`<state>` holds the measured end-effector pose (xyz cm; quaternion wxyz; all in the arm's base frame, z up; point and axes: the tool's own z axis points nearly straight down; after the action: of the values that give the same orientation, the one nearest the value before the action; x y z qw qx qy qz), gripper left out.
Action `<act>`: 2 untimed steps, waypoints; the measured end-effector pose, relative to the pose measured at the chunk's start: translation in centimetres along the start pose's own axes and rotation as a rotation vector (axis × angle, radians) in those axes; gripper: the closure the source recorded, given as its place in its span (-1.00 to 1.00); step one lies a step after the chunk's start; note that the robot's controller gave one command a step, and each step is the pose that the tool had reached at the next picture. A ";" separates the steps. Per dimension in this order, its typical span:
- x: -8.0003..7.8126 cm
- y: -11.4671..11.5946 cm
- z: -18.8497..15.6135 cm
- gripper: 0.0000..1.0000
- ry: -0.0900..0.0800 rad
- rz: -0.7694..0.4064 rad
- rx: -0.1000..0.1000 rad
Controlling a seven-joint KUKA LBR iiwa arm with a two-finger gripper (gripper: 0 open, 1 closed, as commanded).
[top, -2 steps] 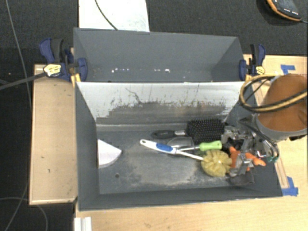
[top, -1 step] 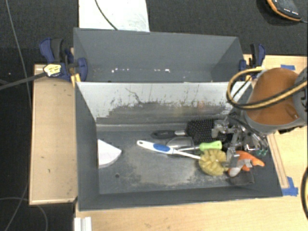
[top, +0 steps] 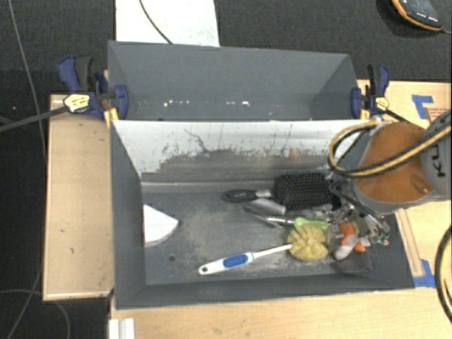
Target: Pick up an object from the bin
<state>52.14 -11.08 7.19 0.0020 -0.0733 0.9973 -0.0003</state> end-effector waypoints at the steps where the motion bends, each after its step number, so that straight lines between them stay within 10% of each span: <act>1: 0.0 0.0 0.0 1.00 0.000 -0.002 0.000; 2: 0.1 0.2 -8.9 1.00 0.004 -0.004 -0.002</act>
Offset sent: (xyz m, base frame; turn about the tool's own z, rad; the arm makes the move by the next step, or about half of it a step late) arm -0.0007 0.0015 0.1067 -0.0104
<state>51.99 -10.88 16.12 0.0001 -0.0754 0.9972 0.0006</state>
